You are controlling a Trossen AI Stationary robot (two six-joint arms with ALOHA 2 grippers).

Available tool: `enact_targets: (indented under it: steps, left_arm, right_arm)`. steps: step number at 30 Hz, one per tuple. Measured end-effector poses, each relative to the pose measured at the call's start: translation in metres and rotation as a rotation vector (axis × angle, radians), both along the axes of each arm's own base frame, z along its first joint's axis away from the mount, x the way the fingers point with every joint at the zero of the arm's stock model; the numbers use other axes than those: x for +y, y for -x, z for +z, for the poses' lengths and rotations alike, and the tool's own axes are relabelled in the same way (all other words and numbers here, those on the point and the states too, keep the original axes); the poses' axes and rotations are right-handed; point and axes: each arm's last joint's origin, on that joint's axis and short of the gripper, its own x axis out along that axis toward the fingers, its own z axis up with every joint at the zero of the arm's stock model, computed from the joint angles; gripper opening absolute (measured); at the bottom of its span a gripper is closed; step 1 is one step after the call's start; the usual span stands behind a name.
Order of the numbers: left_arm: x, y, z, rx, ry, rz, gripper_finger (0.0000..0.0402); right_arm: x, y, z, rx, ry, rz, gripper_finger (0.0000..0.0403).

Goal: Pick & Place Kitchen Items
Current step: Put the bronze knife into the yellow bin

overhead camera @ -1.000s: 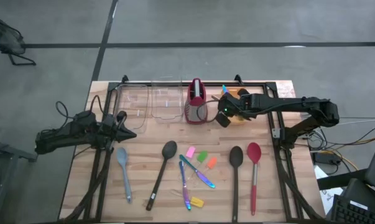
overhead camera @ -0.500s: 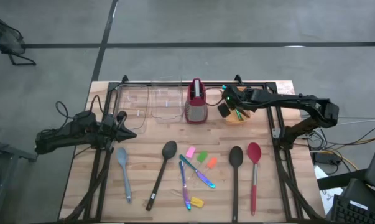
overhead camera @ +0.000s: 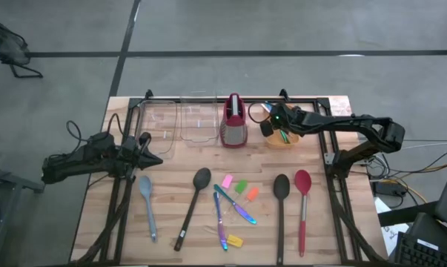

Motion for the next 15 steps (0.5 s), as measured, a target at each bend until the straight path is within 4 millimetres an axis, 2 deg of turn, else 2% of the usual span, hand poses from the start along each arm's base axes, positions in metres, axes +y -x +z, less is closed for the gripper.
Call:
enact_targets:
  steps: [7, 15]
  left_arm:
    - [0.0, 0.0, 0.0, 0.0, 0.0, 0.001, 0.0012]
    - [0.0, 0.0, 0.0, 0.0, 0.0, 0.001, 0.0012]
  right_arm:
    - [0.003, 0.005, -0.009, 0.029, -0.016, 0.001, 0.007]
    - [0.001, 0.006, -0.011, 0.043, 0.016, 0.006, 0.0078]
